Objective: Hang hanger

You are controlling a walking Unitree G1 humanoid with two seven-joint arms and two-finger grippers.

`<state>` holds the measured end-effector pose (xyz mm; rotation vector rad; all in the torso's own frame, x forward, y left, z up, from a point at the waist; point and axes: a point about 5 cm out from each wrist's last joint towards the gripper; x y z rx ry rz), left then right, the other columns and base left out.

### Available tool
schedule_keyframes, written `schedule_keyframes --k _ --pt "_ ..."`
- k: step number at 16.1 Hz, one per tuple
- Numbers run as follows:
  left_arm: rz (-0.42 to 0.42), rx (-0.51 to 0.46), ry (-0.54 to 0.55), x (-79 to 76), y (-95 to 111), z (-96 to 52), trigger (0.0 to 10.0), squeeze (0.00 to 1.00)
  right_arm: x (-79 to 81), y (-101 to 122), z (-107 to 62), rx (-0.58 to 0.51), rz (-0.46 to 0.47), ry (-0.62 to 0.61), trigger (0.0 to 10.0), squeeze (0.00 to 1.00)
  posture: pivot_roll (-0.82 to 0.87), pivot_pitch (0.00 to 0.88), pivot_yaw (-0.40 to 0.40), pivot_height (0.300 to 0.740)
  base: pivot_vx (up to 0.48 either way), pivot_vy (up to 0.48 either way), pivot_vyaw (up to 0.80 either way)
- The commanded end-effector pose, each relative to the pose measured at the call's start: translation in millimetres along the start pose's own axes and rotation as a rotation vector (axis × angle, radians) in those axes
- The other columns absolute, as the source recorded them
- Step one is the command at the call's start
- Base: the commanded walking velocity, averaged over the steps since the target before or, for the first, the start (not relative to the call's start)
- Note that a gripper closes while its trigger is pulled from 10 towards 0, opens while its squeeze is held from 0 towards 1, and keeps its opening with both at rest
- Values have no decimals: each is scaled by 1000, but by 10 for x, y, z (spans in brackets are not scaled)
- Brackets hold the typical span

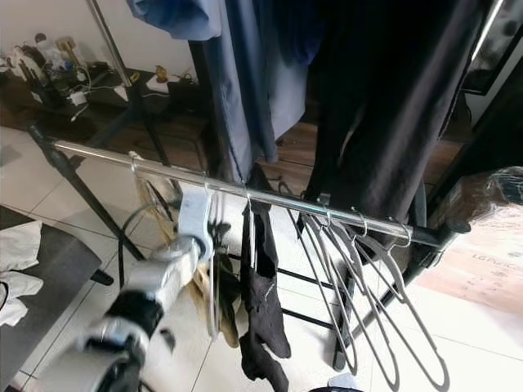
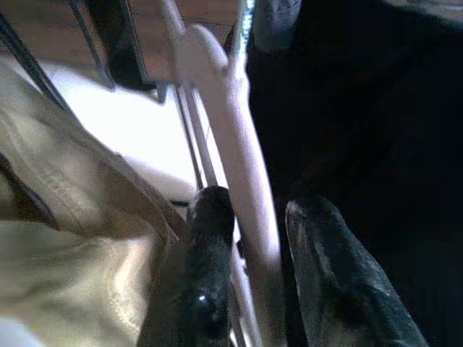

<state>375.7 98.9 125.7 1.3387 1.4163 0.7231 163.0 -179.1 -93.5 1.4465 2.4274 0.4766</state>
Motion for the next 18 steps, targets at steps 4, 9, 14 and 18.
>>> schedule_keyframes --k 4,9,14,18 --pt "117 -127 -28 88 21 -552 10000 0 144 -224 1 107 23 46 10000 0 -32 100 21 740 0 0 0" --pt "283 -313 35 377 -106 -1304 10000 0 44 -101 4 95 -2 27 10000 0 22 31 14 740 0 0 0" --pt "241 -312 127 400 -171 -1418 10000 0 -9 -42 3 81 -6 5 10000 0 33 7 3 740 0 0 640" --pt "241 -308 170 484 -235 -1386 10000 0 -5 -45 3 93 -5 8 10000 0 28 0 8 740 0 0 600"
Point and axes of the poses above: a point about 5 cm out from each wrist's last joint towards the gripper, its own z axis pointing out of the wrist towards the gripper, its own y axis along the axis of the wrist's last joint, x = y × z, and after that the axes turned 13 degrees about -z, right-handed
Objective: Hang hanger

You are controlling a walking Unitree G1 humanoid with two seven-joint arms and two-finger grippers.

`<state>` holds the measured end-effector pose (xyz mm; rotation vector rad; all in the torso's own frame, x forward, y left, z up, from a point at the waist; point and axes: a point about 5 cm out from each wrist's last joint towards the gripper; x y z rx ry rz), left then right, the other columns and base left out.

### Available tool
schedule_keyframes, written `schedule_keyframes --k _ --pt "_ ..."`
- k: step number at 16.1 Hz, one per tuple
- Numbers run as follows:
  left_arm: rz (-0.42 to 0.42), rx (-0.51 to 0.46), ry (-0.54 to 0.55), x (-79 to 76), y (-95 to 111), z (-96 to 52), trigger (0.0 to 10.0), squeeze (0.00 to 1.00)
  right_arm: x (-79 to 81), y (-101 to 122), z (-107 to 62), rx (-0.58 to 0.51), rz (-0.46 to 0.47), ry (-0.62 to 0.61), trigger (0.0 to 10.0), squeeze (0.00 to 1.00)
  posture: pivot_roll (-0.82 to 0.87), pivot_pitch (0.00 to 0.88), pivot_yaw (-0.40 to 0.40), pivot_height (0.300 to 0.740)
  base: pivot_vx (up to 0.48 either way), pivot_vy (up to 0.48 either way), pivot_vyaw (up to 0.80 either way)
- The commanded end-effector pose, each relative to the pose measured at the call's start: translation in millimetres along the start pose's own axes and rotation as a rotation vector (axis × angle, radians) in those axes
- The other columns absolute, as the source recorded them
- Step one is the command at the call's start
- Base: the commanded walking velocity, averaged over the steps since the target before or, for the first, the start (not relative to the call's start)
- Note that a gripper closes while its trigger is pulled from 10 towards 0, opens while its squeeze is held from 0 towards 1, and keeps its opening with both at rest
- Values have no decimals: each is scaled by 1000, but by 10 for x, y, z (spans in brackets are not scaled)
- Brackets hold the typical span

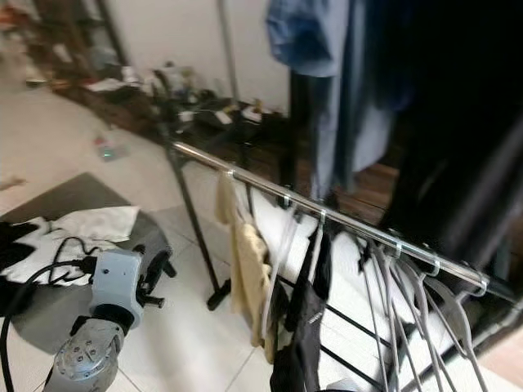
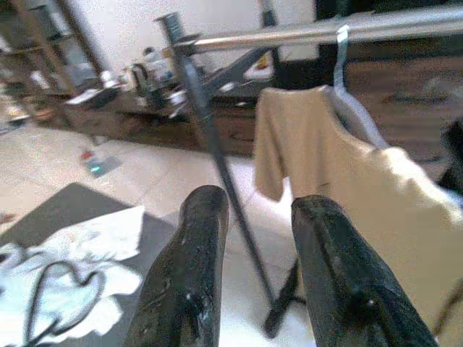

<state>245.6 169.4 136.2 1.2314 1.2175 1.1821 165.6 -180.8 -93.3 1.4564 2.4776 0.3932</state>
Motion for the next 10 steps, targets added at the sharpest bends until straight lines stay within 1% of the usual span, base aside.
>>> schedule_keyframes --k 1,2,3,8,10 --pt "-10 27 27 33 -76 -20 10000 0 26 -62 2 25 14 9 10000 0 31 2 6 740 0 0 0" --pt "-20 41 49 62 -109 -30 10000 0 29 -65 2 25 18 10 10000 0 33 2 6 740 0 0 0" --pt "-39 48 63 78 -120 -43 10000 0 32 -67 3 26 20 13 10000 0 35 3 6 740 0 356 0" --pt "-27 58 84 122 -147 -57 10000 0 43 -70 4 22 25 21 10000 0 42 0 7 740 0 480 0" --pt "-28 60 89 125 -161 -54 10000 0 51 -70 5 27 0 29 10000 0 42 0 11 740 0 480 0"
Point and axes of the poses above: a point about 5 cm out from each wrist's last joint towards the gripper, its own z axis pointing out of the wrist towards the gripper, its own y axis along the axis of the wrist's last joint, x = y × z, and after that the axes turned 13 degrees about -z, right-handed
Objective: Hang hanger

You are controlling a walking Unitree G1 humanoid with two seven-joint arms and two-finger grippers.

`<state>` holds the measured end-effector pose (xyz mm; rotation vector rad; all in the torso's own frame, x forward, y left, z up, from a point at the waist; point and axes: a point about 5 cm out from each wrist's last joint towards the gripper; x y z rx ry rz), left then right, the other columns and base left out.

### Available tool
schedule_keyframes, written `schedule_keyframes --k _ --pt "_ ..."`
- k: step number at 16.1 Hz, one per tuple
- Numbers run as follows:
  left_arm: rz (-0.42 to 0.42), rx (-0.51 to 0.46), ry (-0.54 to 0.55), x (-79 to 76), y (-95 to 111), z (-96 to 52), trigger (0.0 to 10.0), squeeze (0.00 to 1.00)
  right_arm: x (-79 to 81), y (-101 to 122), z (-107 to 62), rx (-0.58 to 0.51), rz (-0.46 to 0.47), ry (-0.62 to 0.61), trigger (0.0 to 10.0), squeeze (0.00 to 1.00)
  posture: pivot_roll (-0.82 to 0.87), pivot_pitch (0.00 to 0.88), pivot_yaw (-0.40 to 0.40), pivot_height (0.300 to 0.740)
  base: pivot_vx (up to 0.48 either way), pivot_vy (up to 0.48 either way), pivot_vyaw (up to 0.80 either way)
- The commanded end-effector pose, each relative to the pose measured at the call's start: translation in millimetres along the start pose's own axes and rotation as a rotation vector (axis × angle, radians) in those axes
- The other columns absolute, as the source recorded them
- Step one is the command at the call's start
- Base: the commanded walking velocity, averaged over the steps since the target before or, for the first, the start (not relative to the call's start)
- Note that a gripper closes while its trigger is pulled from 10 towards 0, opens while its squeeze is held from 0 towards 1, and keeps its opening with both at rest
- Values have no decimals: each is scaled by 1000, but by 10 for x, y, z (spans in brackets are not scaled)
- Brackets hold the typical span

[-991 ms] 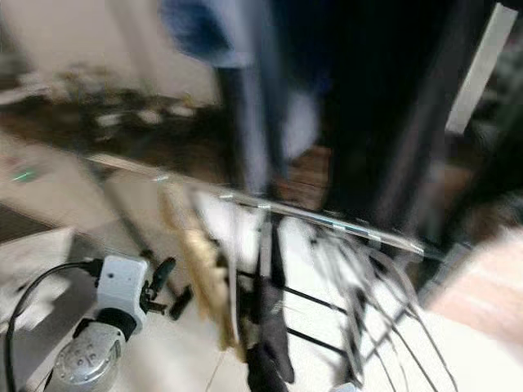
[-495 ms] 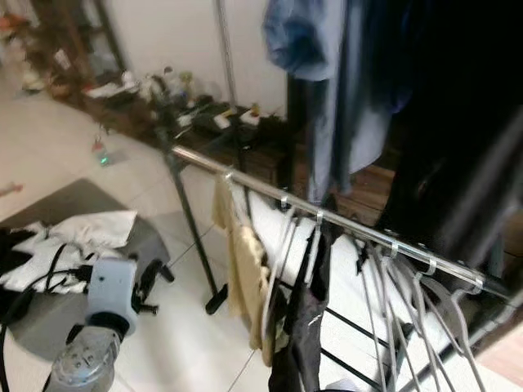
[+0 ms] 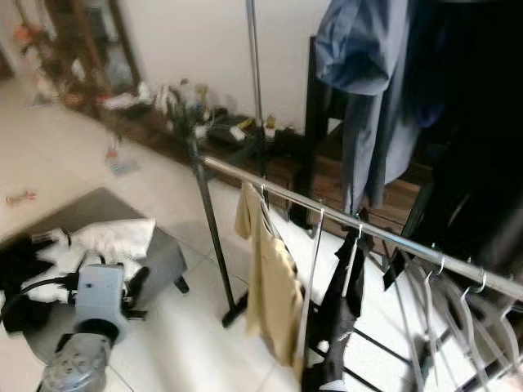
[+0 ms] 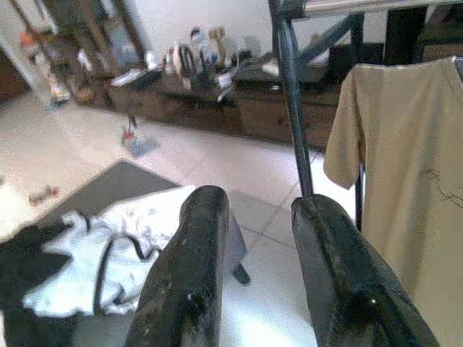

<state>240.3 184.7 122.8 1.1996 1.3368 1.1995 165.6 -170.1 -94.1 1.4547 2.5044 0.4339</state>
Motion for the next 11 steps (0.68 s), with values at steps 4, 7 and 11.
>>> schedule_keyframes --k 4,7,11 --pt "7 19 -6 -32 -41 5 10000 0 -30 -126 -14 38 22 -12 10000 0 37 0 15 740 0 480 0" --pt "6 38 -3 -18 -92 7 10000 0 -31 -127 -14 38 21 -14 10000 0 37 0 13 740 0 480 0" --pt "18 100 39 139 -316 -33 10000 0 -37 -132 -17 39 14 -12 10000 0 37 0 9 740 0 480 0"
Point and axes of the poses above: a point about 5 cm out from each wrist's last joint towards the gripper, its own z axis pointing out of the wrist towards the gripper, its own y axis along the axis of the wrist's last joint, x = y × z, and after that the axes turned 13 degrees about -z, right-handed
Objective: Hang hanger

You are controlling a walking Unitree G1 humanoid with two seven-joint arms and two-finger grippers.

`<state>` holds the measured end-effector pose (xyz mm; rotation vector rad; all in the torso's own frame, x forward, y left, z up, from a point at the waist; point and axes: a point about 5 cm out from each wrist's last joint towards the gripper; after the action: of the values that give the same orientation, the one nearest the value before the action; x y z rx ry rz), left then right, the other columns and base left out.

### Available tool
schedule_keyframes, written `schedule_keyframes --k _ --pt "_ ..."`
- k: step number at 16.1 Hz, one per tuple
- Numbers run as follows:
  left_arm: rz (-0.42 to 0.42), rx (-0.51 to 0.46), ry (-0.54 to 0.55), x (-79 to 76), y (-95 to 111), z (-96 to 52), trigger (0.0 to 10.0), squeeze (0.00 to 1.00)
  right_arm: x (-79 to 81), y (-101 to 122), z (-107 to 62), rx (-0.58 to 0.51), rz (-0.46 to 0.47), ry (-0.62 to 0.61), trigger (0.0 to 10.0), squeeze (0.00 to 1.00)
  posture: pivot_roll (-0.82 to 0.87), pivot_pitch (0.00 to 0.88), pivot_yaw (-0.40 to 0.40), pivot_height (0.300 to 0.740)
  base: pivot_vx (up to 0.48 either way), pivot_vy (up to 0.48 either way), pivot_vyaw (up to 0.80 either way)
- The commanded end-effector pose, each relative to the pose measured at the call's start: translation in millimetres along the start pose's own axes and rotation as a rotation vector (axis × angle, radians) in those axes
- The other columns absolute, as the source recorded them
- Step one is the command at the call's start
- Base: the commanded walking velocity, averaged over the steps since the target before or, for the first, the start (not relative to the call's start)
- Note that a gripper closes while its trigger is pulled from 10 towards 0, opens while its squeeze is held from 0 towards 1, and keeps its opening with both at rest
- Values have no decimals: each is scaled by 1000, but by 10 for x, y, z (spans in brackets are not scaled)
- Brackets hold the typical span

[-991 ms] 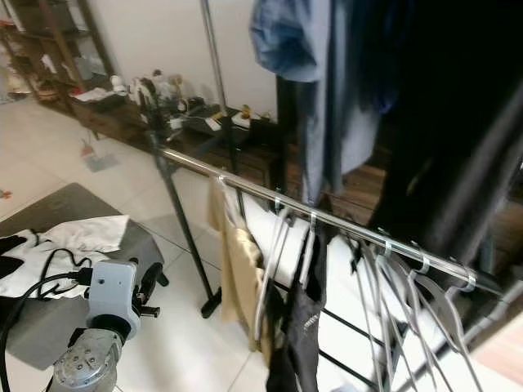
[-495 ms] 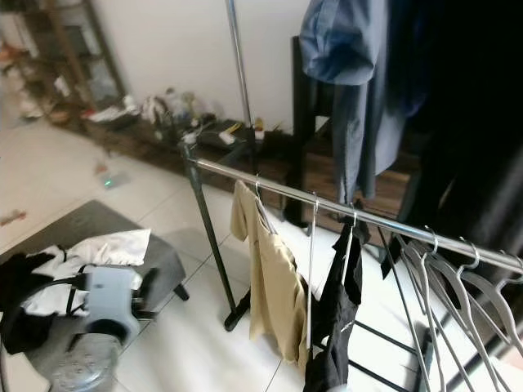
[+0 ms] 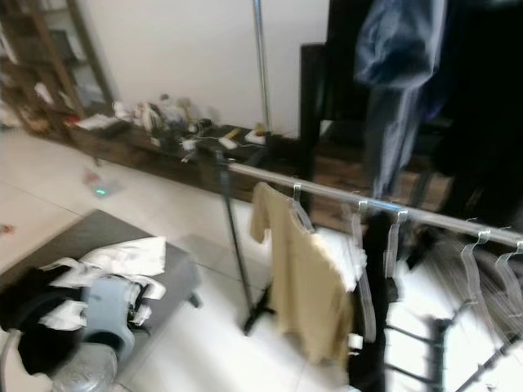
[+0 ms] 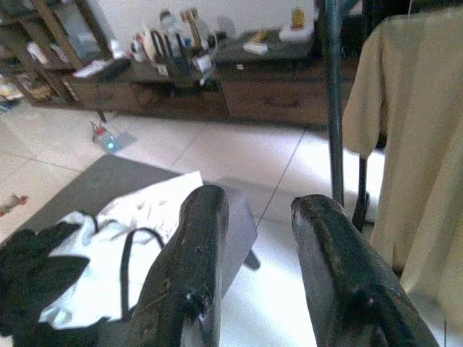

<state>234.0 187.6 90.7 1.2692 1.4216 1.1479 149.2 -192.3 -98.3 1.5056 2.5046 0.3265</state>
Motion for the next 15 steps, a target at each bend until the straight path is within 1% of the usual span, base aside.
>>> schedule_keyframes --k 1,4,8,15 --pt "14 13 59 168 -56 4 10000 0 73 118 18 -31 -11 18 10000 0 39 0 6 740 0 480 0" --pt "10 15 75 215 -66 27 10000 0 57 123 15 -30 -15 12 10000 0 44 0 0 740 0 480 0" --pt "-1 2 77 198 -70 46 10000 0 49 133 13 -36 -13 11 10000 0 46 10 -2 740 0 480 0" --pt "-17 -5 101 228 -67 48 10000 0 48 152 12 -42 -25 18 10000 0 60 20 -7 740 0 480 0"
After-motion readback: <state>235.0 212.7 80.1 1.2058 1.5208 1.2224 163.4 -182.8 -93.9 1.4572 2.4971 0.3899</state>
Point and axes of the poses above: a point about 5 cm out from each wrist's last joint towards the gripper, its own z axis pointing out of the wrist towards the gripper, its own y axis along the axis of the wrist's last joint, x = y × z, and after that the axes turned 13 degrees about -z, right-handed
